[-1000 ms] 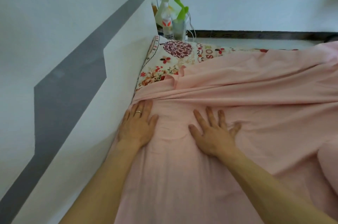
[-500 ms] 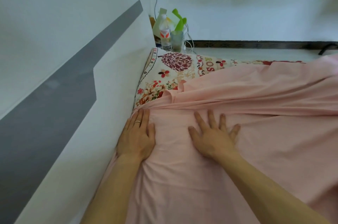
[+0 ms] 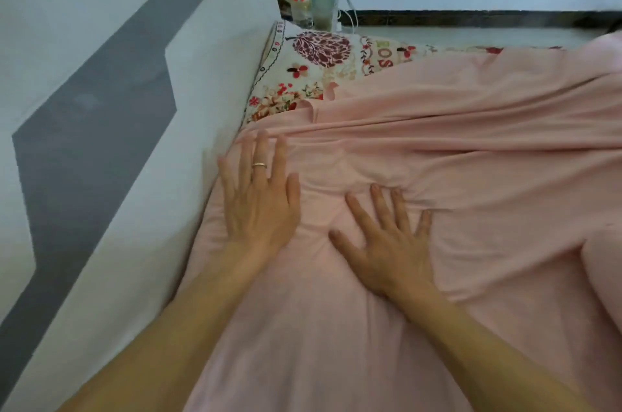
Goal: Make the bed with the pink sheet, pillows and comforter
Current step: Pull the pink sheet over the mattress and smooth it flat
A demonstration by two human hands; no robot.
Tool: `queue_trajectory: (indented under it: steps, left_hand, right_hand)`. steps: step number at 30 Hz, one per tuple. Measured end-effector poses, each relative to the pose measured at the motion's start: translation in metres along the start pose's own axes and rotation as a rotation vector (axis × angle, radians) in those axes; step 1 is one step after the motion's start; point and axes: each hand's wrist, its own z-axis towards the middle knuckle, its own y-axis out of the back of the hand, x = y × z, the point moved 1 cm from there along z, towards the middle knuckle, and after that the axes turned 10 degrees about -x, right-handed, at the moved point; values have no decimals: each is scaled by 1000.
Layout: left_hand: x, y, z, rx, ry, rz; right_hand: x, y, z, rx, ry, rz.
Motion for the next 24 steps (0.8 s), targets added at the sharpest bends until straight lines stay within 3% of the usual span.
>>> queue_trajectory:
  steps: [2, 5, 9, 12, 14, 16, 19, 22, 24]
  left_hand:
    - [-9, 25, -54, 74, -78, -47]
    - [18, 28, -118, 322, 9, -46]
    - [46, -2, -91, 325, -31, -117]
    - [57, -15, -74, 291, -78, -111]
    - [59, -20, -76, 289, -90, -103]
    - [50, -15, -82, 307, -59, -63]
    - [36, -2, -88, 338, 118, 40]
    - [16, 25, -116, 344, 248, 47]
    - [-1, 54, -148, 249, 216, -11]
  right_hand:
    - [-1, 1, -2, 27, -15, -16]
    - [3, 2, -3, 35, -41, -14]
    - [27, 21, -22, 71, -126, -21]
    - [59, 50, -93, -30, 135, 156]
    - [41, 48, -145, 69, 235, 126]
    - [-15, 38, -170, 154, 103, -6]
    - [-79, 34, -164, 120, -189, -72]
    - [-88, 39, -148, 137, -315, -44]
    - [-77, 43, -149, 124, -436, -30]
